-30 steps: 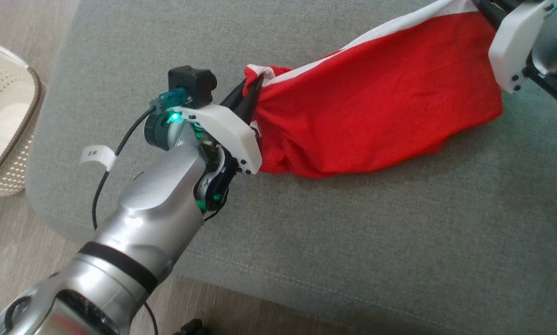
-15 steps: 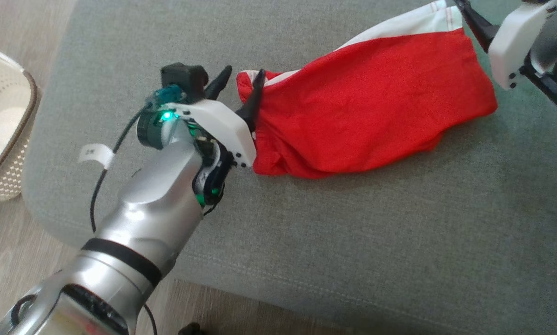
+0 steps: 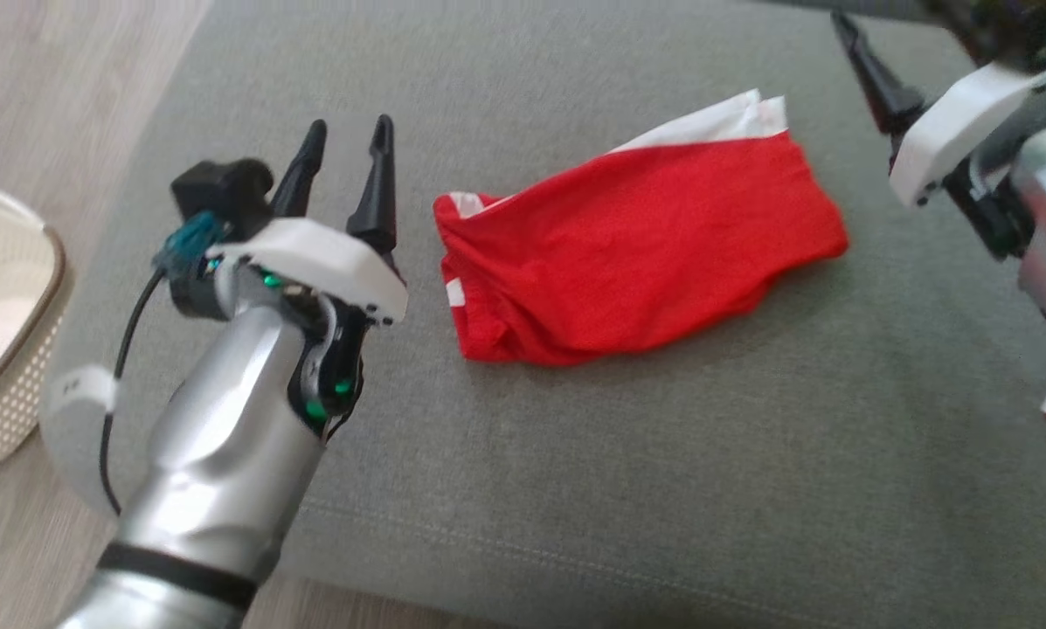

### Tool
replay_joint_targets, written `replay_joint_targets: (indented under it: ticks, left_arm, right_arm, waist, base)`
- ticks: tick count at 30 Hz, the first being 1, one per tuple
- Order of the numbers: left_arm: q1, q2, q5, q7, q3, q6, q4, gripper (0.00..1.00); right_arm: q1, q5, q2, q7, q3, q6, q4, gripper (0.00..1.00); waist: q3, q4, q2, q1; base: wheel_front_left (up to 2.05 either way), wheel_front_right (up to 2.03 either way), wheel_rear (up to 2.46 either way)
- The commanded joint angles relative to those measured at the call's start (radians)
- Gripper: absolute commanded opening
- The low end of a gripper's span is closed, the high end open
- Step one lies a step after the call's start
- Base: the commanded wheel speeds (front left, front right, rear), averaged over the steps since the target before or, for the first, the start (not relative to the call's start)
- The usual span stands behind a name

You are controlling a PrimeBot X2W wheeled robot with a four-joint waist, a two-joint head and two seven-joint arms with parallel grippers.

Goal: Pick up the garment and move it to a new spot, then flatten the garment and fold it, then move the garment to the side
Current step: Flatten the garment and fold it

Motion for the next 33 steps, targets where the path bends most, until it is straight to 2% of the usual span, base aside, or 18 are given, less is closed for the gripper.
replay_joint_targets:
  ticks: [1,10,14,19,26,33]
  left_arm:
    - [-0.003,0.03,0.027,-0.012,0.065,0.007,-0.065,1.0]
    - [0.225,-0.016,0.154,-0.012,0.234,-0.013,-0.29,1.0]
    - [0.299,-0.032,0.196,-0.012,0.273,-0.024,-0.345,1.0]
    - [0.41,-0.058,0.246,-0.012,0.323,-0.053,-0.41,1.0]
    - [0.536,-0.078,0.341,-0.012,0.345,-0.1,-0.449,1.0]
    - [0.61,-0.083,0.361,-0.012,0.356,-0.109,-0.474,1.0]
  right_arm:
    - [0.023,-0.027,-0.004,-0.013,-0.062,0.007,-0.045,1.0]
    - [0.333,-0.233,0.022,-0.013,-0.451,0.007,-0.283,1.0]
    - [0.453,-0.313,0.049,-0.013,-0.55,0.007,-0.359,1.0]
    - [0.634,-0.422,0.12,-0.013,-0.714,0.007,-0.468,1.0]
    - [0.849,-0.568,0.24,-0.013,-0.863,0.007,-0.571,1.0]
    - [0.959,-0.653,0.32,0.004,-0.928,0.007,-0.628,1.0]
  waist:
    - [-0.038,-0.023,0.0,0.0]
    - [-0.139,-0.06,0.0,0.0]
    - [-0.166,-0.072,0.0,0.0]
    - [-0.192,-0.088,0.0,0.0]
    - [-0.211,-0.101,0.0,0.0]
    - [-0.21,-0.109,0.0,0.0]
  base:
    - [0.0,0.0,0.0]
    - [0.0,0.0,0.0]
    - [0.0,0.0,0.0]
    - [0.0,0.0,0.0]
    - [0.0,0.0,0.0]
    - [0.0,0.0,0.0]
